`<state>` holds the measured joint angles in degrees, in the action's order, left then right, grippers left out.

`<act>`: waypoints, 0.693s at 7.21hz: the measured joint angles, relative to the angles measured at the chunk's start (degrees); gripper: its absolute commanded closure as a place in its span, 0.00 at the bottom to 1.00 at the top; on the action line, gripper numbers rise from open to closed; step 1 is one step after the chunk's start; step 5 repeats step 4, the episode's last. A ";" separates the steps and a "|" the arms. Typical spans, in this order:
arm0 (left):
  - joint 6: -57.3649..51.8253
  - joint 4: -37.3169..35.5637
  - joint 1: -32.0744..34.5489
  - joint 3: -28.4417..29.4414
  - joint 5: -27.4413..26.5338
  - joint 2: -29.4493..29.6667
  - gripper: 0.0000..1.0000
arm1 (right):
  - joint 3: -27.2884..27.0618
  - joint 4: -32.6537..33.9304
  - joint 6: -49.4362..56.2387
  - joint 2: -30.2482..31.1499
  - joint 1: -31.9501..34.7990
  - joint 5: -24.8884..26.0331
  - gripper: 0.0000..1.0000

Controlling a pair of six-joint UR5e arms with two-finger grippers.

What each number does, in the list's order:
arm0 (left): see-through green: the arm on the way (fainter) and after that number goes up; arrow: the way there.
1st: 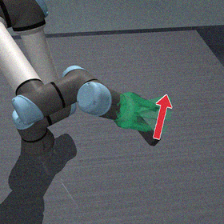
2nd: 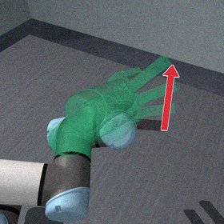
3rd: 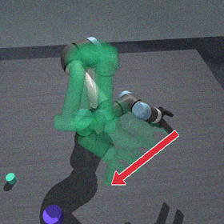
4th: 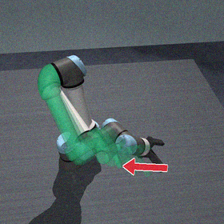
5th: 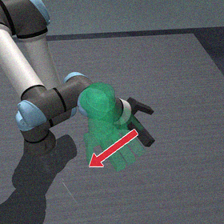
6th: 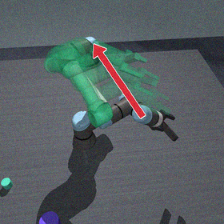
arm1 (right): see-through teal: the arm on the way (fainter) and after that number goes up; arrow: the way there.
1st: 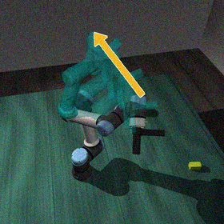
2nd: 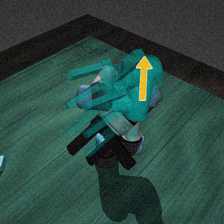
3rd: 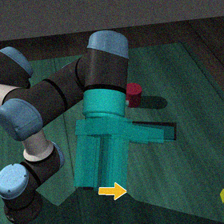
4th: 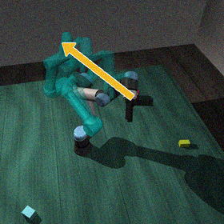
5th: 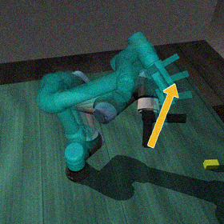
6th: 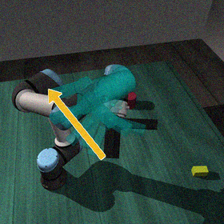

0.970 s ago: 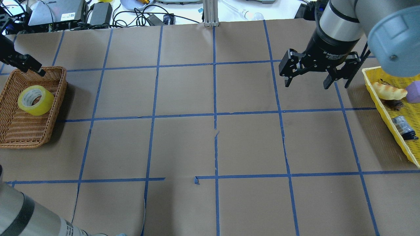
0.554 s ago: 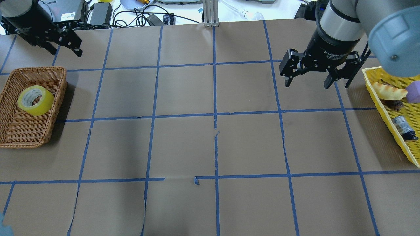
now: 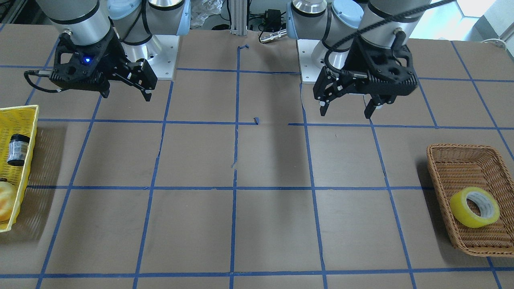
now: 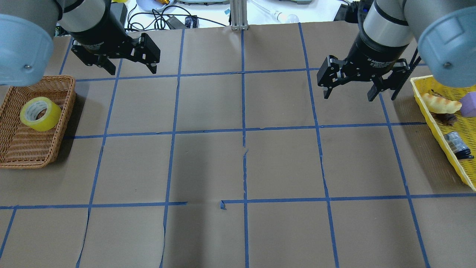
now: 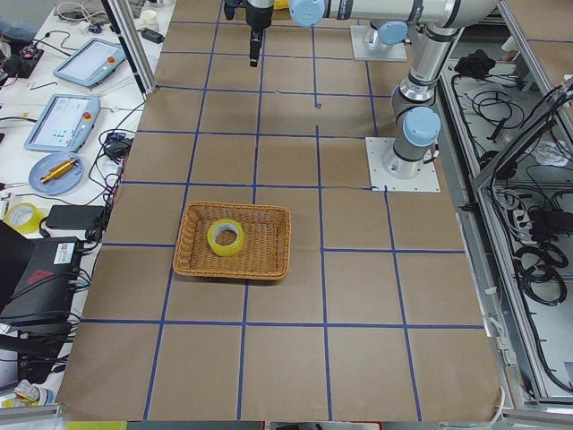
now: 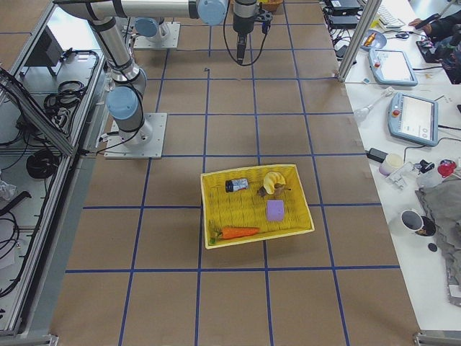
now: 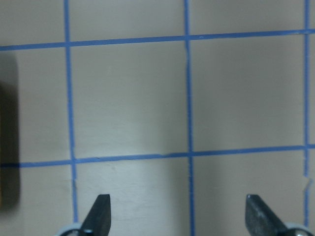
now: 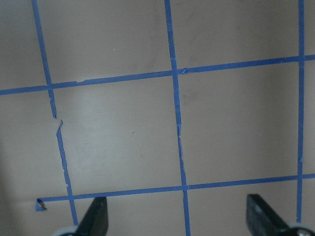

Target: Transfer tape with both arms

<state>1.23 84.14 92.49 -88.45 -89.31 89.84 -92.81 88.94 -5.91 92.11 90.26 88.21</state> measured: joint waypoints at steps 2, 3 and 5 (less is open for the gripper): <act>0.80 5.43 0.64 0.24 -1.20 -2.03 0.00 | 0.00 -0.29 0.02 0.00 0.02 0.44 0.00; 0.90 6.24 0.49 0.61 -1.28 -2.33 0.00 | 0.00 -0.33 0.02 0.00 0.06 0.52 0.00; 0.99 6.47 0.32 0.75 -1.33 -2.45 0.00 | 0.00 -0.34 0.02 0.00 0.08 0.54 0.00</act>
